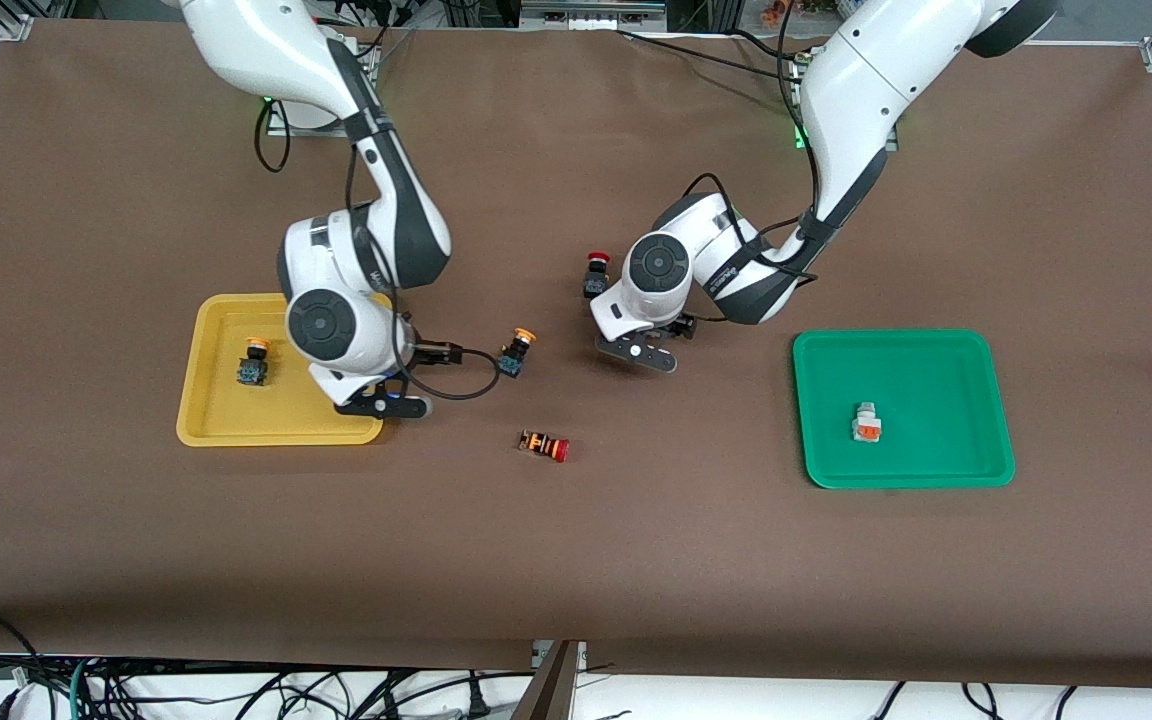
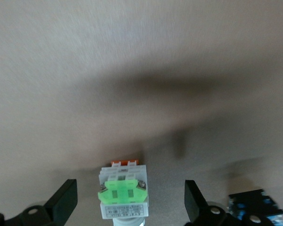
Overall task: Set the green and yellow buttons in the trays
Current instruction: 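Grasp the second blue button with the right gripper while the left gripper carries the green-top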
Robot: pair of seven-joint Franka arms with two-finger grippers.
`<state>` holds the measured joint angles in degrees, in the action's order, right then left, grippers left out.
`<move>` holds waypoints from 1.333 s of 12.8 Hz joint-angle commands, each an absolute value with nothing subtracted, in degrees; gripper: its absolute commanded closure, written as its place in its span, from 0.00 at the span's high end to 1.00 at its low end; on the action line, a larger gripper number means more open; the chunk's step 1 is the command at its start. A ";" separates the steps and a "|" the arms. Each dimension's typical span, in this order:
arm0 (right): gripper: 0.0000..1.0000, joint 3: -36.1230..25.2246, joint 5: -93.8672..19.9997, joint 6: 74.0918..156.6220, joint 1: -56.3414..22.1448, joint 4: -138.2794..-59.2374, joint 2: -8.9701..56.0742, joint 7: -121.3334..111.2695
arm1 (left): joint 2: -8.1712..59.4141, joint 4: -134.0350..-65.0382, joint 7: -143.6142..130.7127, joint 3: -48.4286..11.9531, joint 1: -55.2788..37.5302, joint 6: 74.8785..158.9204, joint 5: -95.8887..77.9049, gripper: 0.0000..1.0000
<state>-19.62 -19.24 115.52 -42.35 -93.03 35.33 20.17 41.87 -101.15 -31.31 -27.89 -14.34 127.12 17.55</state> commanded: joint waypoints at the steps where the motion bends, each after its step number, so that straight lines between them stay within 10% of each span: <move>1: 1.00 -19.60 -21.96 119.60 -45.16 -90.79 38.49 28.09 | 41.04 -103.45 -32.87 -27.42 -15.03 128.14 20.12 0.66; 2: 1.00 -18.73 -22.76 121.62 -46.05 -90.70 39.54 31.69 | 40.96 -103.53 -32.78 -27.42 -15.03 128.14 20.13 0.33; 4: 1.00 -18.28 -22.94 126.01 -47.28 -90.53 41.30 36.80 | 40.43 -103.18 -32.70 -27.51 -14.94 127.71 20.13 0.01; 12: 0.98 -18.28 -23.03 132.53 -50.97 -90.44 45.87 40.78 | 31.73 -98.45 -11.30 -27.42 2.42 113.03 20.21 0.00; 14: 0.34 -18.28 -22.85 132.54 -51.24 -90.44 46.23 40.69 | 31.82 -97.04 -1.98 -27.25 9.37 113.20 22.22 0.00; 17: 0.02 -18.28 -22.85 132.45 -51.42 -90.35 45.88 39.12 | 33.39 -96.06 4.91 -27.33 17.91 115.30 32.67 0.00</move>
<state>-17.85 -21.76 132.50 -50.88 -91.55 45.50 40.12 32.01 -97.03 1.97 -26.35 14.79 114.43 27.86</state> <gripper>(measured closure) 0.449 0.586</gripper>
